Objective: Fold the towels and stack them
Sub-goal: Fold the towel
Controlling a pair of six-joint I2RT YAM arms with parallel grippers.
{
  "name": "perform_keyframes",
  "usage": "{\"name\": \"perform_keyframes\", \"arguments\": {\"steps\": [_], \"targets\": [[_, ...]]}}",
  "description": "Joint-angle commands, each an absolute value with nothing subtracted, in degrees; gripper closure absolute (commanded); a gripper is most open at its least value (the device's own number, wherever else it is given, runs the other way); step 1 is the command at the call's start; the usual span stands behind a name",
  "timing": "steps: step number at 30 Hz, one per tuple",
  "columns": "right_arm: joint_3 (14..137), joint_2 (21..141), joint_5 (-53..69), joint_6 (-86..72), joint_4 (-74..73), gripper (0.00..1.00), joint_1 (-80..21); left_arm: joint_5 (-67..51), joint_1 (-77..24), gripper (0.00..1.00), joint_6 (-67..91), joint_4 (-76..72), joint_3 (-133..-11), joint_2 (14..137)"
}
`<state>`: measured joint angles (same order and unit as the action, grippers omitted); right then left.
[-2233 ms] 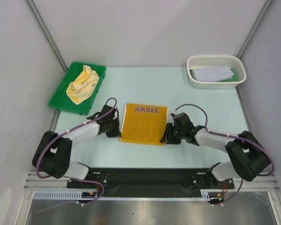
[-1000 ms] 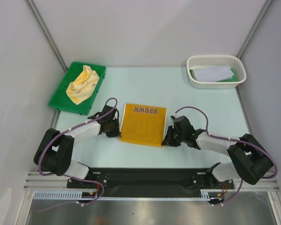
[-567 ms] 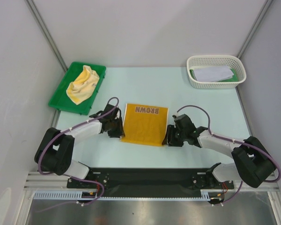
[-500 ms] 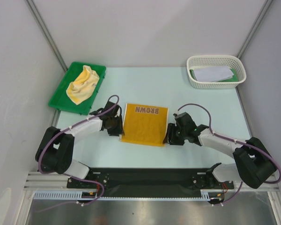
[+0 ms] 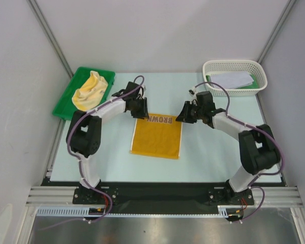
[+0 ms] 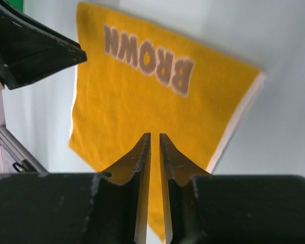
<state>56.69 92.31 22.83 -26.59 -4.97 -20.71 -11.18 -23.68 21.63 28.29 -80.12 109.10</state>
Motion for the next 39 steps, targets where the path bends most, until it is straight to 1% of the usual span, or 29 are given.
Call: {"name": "perform_keyframes", "arguments": {"steps": [1, 2, 6, 11, 16, 19, 21, 22, 23, 24, 25, 27, 32, 36, 39], "targets": [[63.0, 101.1, 28.6, -22.4, -1.5, 0.82, -19.3, -13.8, -20.9, 0.64, 17.9, 29.7, -86.0, 114.1], [66.2, 102.7, 28.2, -21.9, -2.9, 0.83, -18.6, -13.9, -20.4, 0.64, 17.8, 30.2, -87.1, 115.5], [71.8, 110.0, 25.8, -17.2, -5.8, 0.81, -17.1, -15.0, -17.7, 0.64, 17.3, 30.4, -92.1, 120.7], [76.3, 117.6, 22.3, -13.6, -10.9, 0.78, -16.1, -15.1, -16.9, 0.64, 15.9, 30.8, -94.6, 123.6], [77.8, 118.8, 21.0, -10.0, -12.0, 0.75, -14.8, -15.6, -16.5, 0.64, 14.1, 33.0, -97.5, 125.1], [80.0, 117.9, 21.2, -7.8, -14.0, 0.71, -14.0, -16.8, -16.3, 0.62, 10.5, 34.2, -99.7, 124.2], [81.0, 116.3, 22.7, -5.1, -16.1, 0.67, -13.4, -16.3, -16.2, 0.6, 5.8, 35.3, -102.2, 123.8], [82.0, 115.8, 25.5, -4.1, -17.9, 0.62, -12.8, -14.5, -16.1, 0.6, 4.1, 35.9, -103.0, 123.8], [82.3, 115.3, 27.0, -1.7, -18.9, 0.6, -12.4, -13.7, -16.2, 0.59, 1.0, 37.0, -104.4, 124.1], [82.4, 115.0, 28.2, -0.6, -19.5, 0.57, -12.1, -13.4, -16.0, 0.57, 0.2, 37.7, -105.3, 124.4], [82.5, 114.4, 30.6, -0.2, -20.7, 0.51, -11.6, -14.8, -15.9, 0.56, -2.2, 38.6, -106.1, 124.8], [83.0, 114.4, 32.6, 3.8, -22.3, 0.46, -11.2, -16.4, -15.6, 0.55, -6.1, 40.7, -108.0, 126.2], [86.6, 118.8, 38.0, 9.3, -30.1, 0.46, -10.5, -26.0, -13.3, 0.56, -10.4, 41.7, -108.9, 128.9], [90.5, 122.5, 41.0, 12.4, -32.3, 0.45, -10.2, -29.1, -12.0, 0.51, -14.2, 42.7, -108.1, 130.0], [92.7, 125.2, 42.0, 12.5, -32.8, 0.45, -10.2, -30.7, -11.3, 0.51, -16.1, 43.5, -108.5, 131.0]]}}
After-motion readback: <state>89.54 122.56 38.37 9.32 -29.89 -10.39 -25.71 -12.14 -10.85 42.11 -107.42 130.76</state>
